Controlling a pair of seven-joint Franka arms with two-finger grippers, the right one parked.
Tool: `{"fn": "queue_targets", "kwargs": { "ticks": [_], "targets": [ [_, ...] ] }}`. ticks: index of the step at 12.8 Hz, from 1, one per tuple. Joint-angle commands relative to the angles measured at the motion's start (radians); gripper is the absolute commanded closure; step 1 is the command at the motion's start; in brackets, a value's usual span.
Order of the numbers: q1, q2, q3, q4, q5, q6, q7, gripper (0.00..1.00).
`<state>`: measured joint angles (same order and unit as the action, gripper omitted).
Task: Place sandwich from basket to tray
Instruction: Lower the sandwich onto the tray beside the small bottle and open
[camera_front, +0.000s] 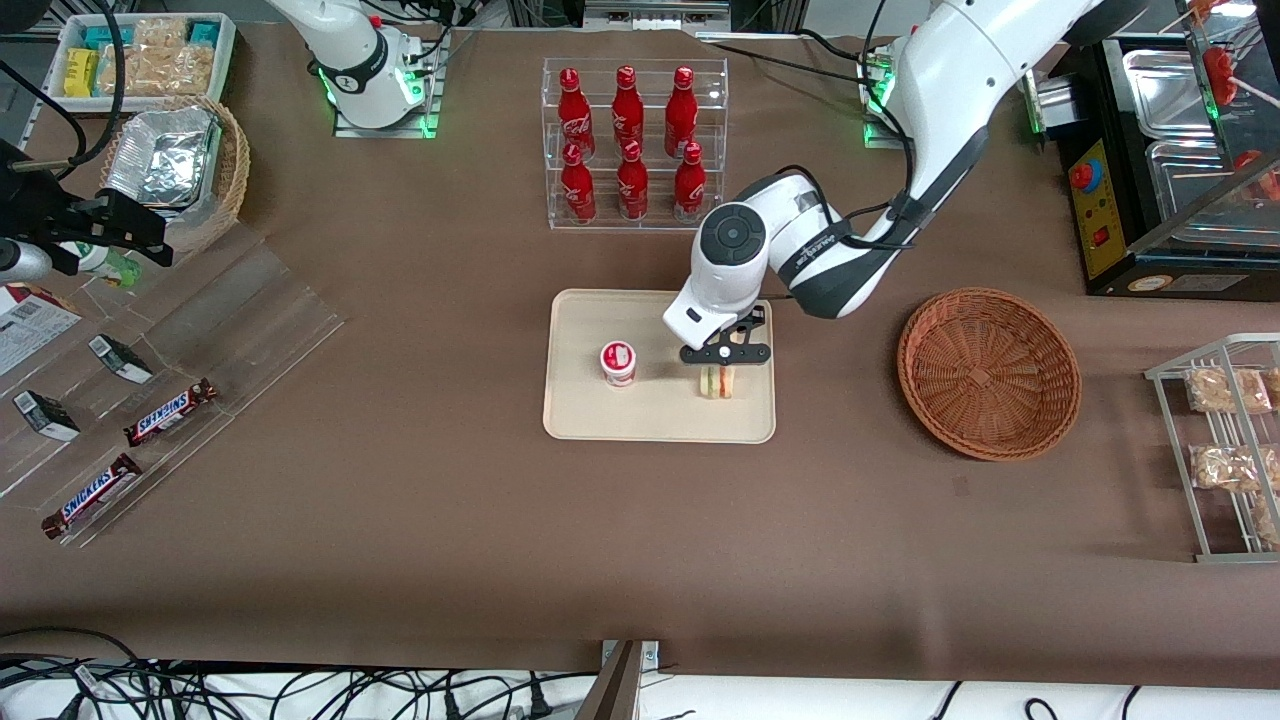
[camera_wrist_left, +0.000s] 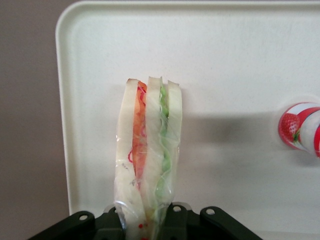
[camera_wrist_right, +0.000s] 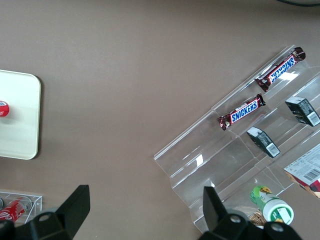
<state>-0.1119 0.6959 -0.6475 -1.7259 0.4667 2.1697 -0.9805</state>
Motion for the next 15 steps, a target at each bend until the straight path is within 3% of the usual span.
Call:
{"fn": "queue_targets", "kwargs": {
  "ticks": [1,5,6,7,12,15],
  "targets": [
    [-0.006,0.005,-0.001,-0.024,0.042,0.021,-0.041,1.00],
    [-0.014,0.040,-0.003,-0.024,0.122,0.022,-0.116,1.00],
    [-0.014,0.042,-0.003,-0.023,0.122,0.022,-0.128,0.67],
    [-0.012,0.040,-0.003,-0.023,0.122,0.021,-0.133,0.02],
    [0.030,-0.061,-0.012,0.029,0.090,-0.031,-0.136,0.00],
    [0.057,-0.104,-0.014,0.176,0.014,-0.166,-0.133,0.00]
  ]
}}
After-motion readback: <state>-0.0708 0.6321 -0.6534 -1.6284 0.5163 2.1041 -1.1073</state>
